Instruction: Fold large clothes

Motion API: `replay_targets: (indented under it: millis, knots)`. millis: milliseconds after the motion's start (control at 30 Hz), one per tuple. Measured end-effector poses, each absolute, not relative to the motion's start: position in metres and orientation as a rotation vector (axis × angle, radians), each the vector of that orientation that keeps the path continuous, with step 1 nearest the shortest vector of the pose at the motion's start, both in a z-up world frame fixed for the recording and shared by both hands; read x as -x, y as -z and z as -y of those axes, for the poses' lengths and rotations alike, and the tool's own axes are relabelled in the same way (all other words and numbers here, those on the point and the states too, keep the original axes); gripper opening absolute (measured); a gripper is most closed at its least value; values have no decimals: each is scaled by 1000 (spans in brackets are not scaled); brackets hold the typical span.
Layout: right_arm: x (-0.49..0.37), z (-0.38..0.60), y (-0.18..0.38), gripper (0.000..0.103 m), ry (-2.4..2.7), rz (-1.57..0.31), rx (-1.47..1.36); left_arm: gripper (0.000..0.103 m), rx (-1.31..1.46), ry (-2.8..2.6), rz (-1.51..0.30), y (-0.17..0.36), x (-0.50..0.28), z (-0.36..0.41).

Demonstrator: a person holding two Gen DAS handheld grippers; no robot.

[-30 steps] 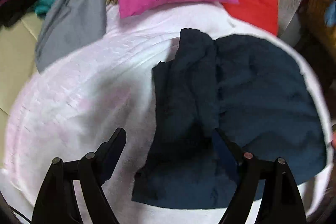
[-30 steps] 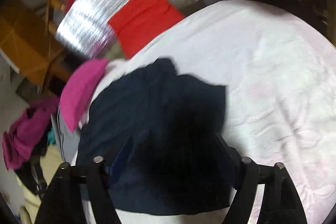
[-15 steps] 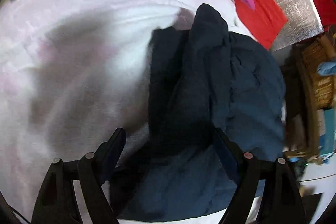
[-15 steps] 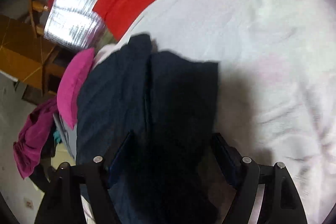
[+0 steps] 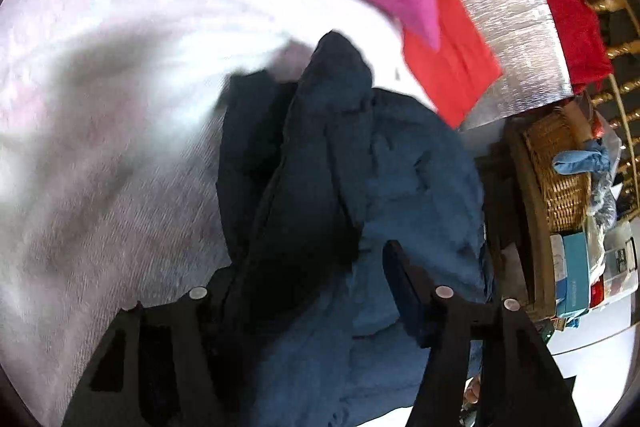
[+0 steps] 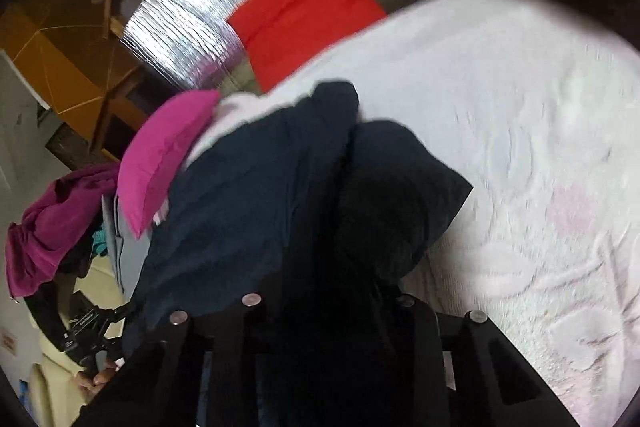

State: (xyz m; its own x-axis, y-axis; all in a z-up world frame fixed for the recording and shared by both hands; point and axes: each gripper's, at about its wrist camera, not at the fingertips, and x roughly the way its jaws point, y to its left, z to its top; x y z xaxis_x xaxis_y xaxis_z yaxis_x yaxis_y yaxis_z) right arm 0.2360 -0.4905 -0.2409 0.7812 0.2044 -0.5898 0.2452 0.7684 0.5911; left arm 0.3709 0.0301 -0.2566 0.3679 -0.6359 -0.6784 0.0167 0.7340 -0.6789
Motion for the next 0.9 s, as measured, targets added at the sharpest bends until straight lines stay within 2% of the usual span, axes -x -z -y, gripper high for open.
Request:
replay_targets:
  millis: [67,133,267,333,400,600,633,667,700,900]
  knots:
    - [-234,491,242,31,35,-674,-707,64,585,413,-1152,261,-369,-23]
    - [-237,493,258,33,57,-743,-719,67,535,365,-1201,272,-372,-17]
    - [-230,496,257,44,81,-774,-750,67,579,339,-1215,268,-365,-27]
    - [-220,499,247,53,110,-769,-776,67,558,311,-1174,255,-356,-30]
    - [-207,503,237,55,142,-745,-783,68,514,282,-1115,236,-343,-33]
    - [-141,505,191,54,96,-519,-787,76,410,264,-965,195,-290,-48]
    - [-135,502,187,48,76,-508,-778,76,391,280,-963,192,-284,-43]
    - [-130,496,185,38,42,-511,-770,76,377,288,-965,190,-279,-45]
    - [-127,490,186,36,17,-528,-770,76,365,296,-967,190,-275,-40]
    - [-141,462,208,31,-8,-687,-722,76,301,322,-1021,203,-267,-17]
